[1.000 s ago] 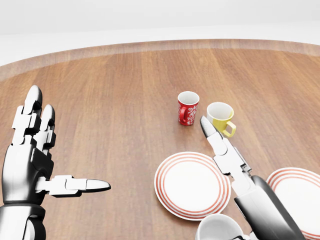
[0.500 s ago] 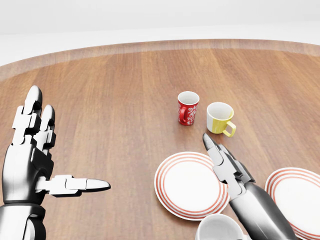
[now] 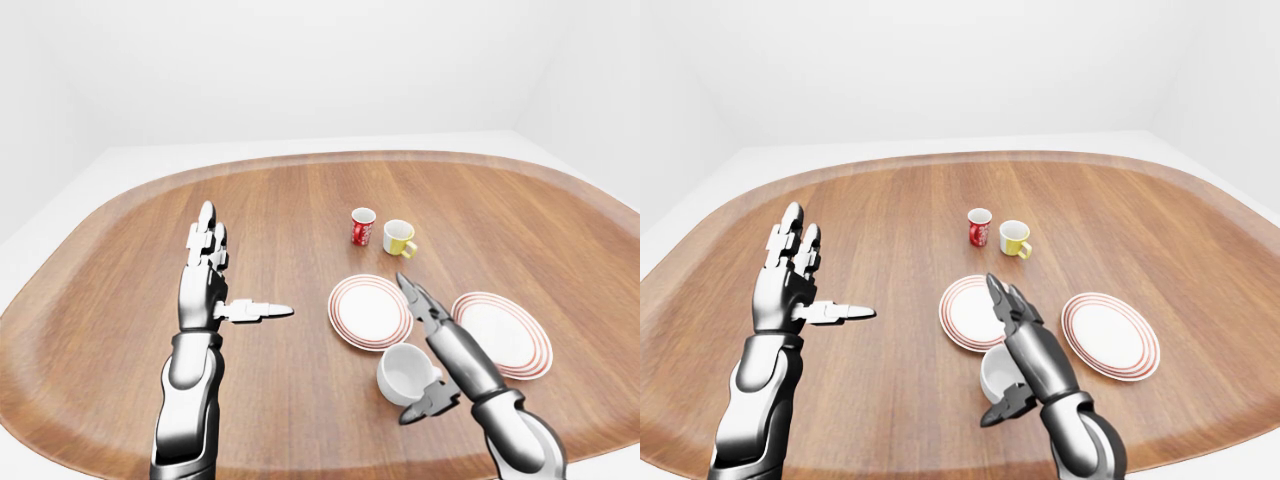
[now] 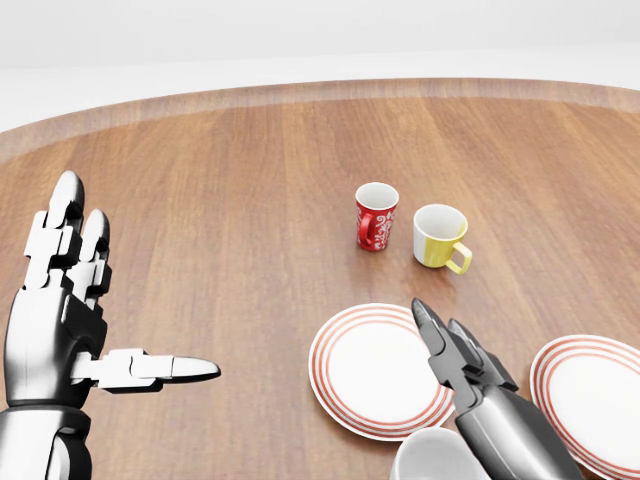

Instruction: Put the white mug on the left plate.

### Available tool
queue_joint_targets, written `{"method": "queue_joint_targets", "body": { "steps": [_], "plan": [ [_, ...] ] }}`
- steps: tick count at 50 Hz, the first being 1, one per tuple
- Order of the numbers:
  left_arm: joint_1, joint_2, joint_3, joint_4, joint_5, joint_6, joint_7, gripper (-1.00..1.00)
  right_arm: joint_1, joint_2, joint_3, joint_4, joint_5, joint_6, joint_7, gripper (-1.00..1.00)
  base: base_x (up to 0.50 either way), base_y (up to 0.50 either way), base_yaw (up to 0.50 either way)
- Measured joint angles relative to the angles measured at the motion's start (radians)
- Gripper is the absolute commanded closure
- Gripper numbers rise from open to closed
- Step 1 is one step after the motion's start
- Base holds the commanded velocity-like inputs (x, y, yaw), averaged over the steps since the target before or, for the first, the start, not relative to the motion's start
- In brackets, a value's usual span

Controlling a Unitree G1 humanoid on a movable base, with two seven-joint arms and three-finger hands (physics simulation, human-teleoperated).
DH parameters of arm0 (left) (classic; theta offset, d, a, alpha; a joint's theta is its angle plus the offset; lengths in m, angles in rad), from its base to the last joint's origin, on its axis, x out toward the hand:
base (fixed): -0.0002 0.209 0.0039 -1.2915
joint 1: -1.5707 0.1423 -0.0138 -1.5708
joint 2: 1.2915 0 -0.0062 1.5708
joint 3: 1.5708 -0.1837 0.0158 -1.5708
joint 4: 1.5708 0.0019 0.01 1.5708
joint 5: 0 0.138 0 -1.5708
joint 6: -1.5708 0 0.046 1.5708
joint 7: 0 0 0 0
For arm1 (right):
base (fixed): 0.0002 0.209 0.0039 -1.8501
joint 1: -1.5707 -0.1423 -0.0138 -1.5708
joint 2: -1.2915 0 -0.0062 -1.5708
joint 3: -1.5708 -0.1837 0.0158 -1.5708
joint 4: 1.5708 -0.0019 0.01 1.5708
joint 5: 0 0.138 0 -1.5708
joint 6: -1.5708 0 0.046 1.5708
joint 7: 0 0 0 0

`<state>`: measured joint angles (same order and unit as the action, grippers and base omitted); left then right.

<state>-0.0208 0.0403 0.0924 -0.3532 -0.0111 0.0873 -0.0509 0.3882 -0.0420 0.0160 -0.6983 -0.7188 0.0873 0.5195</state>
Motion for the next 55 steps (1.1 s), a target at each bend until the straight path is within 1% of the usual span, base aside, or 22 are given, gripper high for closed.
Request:
{"method": "queue_joint_targets", "body": {
  "steps": [20,55],
  "plan": [
    [0.001,0.001,0.002,0.001,-0.001,0.0,-0.001,-1.0,-0.004,-0.001,0.007,0.033,-0.077,0.0,0.003,-1.0,0.0,0.0,0.0],
    [0.004,-0.001,-0.001,-0.001,0.001,0.0,-0.001,-1.0,-0.029,-0.007,0.007,0.101,-0.134,0.0,0.017,-1.0,0.0,0.0,0.0]
  ]
}}
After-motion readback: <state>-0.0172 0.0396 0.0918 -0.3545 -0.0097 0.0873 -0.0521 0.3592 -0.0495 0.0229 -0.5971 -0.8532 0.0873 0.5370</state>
